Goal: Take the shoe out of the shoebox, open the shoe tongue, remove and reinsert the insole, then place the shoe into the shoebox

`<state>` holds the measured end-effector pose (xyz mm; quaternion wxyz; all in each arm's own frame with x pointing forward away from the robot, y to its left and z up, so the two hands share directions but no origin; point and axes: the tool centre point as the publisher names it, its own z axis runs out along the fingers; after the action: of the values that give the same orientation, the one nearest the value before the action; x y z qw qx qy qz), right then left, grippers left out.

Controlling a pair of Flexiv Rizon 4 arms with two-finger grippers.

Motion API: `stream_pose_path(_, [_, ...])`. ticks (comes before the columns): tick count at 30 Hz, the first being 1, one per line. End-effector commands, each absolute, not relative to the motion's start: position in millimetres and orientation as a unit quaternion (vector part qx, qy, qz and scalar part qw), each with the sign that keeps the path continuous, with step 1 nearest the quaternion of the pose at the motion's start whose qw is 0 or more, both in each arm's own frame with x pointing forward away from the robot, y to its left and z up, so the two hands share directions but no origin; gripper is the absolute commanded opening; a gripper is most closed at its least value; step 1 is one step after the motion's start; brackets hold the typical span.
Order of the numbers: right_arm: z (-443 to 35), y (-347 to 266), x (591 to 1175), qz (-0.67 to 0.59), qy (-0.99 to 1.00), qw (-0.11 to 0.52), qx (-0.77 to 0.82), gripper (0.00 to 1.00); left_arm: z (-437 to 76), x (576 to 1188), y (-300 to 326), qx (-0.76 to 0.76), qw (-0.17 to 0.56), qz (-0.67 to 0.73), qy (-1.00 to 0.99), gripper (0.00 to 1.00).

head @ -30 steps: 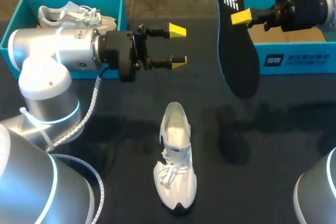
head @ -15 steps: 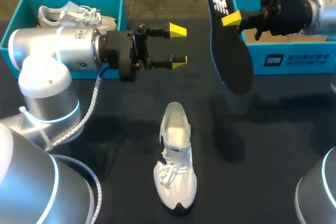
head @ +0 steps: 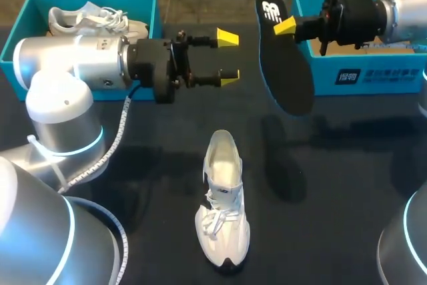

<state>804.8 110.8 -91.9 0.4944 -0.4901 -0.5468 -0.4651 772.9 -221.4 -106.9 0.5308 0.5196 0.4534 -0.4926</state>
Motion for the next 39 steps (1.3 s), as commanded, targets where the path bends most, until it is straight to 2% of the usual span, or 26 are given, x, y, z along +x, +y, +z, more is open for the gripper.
stream_pose_path(1, [-95.3, 114.7, 811.4, -0.459, -0.546, 0.495, -0.495, 0.0, -110.0, 771.5, -245.2, 0.52, 0.537, -0.485, 0.453, 1.0])
stream_pose_path(12, [-95.3, 114.7, 811.4, -0.459, -0.546, 0.495, -0.495, 0.0, -107.9, 774.3, -276.2, 0.51, 0.548, -0.486, 0.45, 1.0])
stream_pose_path(14, [-95.3, 114.7, 811.4, -0.459, -0.546, 0.495, -0.495, 0.0, -107.4, 775.7, -279.6, 0.508, 0.551, -0.483, 0.453, 0.87])
stream_pose_path(18, [-95.3, 114.7, 811.4, -0.459, -0.546, 0.495, -0.495, 0.0, -105.2, 775.1, -285.6, 0.509, 0.554, -0.481, 0.451, 0.74])
stream_pose_path(19, [-95.3, 114.7, 811.4, -0.459, -0.546, 0.495, -0.495, 0.0, -104.6, 774.7, -287.1, 0.51, 0.555, -0.48, 0.449, 0.63])
stream_pose_path(20, [-95.3, 114.7, 811.4, -0.459, -0.546, 0.495, -0.495, 0.0, -104.5, 774.0, -288.3, 0.512, 0.557, -0.478, 0.447, 0.59])
stream_pose_path(22, [-95.3, 114.7, 811.4, -0.459, -0.546, 0.495, -0.495, 0.0, -104.7, 773.8, -291.1, 0.513, 0.559, -0.475, 0.446, 0.58])
stream_pose_path(23, [-95.3, 114.7, 811.4, -0.459, -0.546, 0.495, -0.495, 0.0, -105.1, 775.0, -293.2, 0.512, 0.561, -0.472, 0.447, 0.49])
stream_pose_path(27, [-95.3, 114.7, 811.4, -0.459, -0.546, 0.495, -0.495, 0.0, -105.7, 777.6, -296.5, 0.509, 0.564, -0.467, 0.452, 0.42])
stream_pose_path(39, [-95.3, 114.7, 811.4, -0.459, -0.546, 0.495, -0.495, 0.0, -99.8, 773.6, -293.2, 0.51, 0.577, -0.457, 0.445, 0.39])
